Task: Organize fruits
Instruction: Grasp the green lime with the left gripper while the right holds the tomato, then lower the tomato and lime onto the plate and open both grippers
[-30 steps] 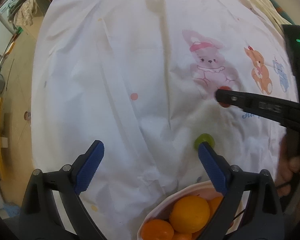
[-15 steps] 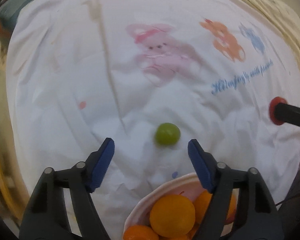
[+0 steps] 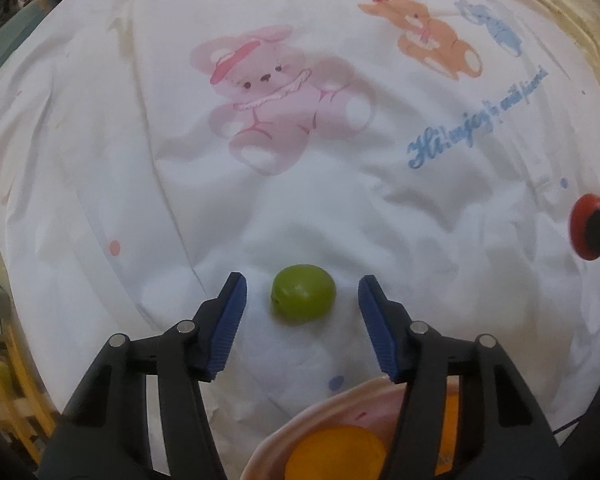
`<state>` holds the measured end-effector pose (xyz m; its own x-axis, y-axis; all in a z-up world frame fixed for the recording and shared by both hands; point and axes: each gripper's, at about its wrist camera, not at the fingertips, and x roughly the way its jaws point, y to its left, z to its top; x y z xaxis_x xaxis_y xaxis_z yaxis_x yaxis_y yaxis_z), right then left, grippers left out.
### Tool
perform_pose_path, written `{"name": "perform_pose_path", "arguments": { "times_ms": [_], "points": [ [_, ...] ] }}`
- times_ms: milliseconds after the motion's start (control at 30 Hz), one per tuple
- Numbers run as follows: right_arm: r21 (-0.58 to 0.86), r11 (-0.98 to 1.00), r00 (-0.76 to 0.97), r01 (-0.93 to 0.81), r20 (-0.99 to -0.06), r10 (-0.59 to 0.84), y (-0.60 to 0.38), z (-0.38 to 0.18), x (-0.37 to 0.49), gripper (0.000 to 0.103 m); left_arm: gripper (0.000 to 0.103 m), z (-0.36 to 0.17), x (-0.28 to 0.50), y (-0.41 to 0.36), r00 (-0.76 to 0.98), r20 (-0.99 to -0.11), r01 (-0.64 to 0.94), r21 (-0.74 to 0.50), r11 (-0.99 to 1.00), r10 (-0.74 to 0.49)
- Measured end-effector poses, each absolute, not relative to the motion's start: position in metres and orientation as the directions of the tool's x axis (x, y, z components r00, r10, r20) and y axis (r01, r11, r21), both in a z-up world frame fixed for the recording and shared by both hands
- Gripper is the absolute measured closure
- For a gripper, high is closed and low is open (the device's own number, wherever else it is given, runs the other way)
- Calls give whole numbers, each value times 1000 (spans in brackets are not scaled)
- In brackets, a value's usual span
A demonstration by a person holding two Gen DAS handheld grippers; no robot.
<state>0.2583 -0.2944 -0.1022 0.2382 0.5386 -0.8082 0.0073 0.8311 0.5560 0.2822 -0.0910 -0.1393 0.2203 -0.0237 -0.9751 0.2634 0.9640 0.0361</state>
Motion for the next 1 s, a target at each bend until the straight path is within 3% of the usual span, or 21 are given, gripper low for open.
{"name": "perform_pose_path", "arguments": {
  "times_ms": [33, 167, 233, 633, 1000],
  "points": [
    [559, 829, 238, 7, -806, 541, -294, -102, 259, 72, 62, -142, 283, -91, 220, -976, 259, 47, 965, -12],
    [563, 826, 236, 7, -804, 546, -294, -103, 260, 72, 65, -144, 286, -90, 214, -976, 254, 29, 967, -27],
    [564, 826, 236, 6, -804, 547, -294, -103, 260, 72, 76, -143, 287, -90, 211, -976, 253, 4, 967, -51],
    [563, 826, 243, -28, -798, 552, -287, -93, 254, 72, 76, -104, 270, -69, 248, -964, 219, -41, 975, -96],
    [572, 815, 267, -93, -774, 573, -284, -76, 204, 72, 76, -55, 204, -46, 308, -936, 162, -124, 979, -169]
  ]
}}
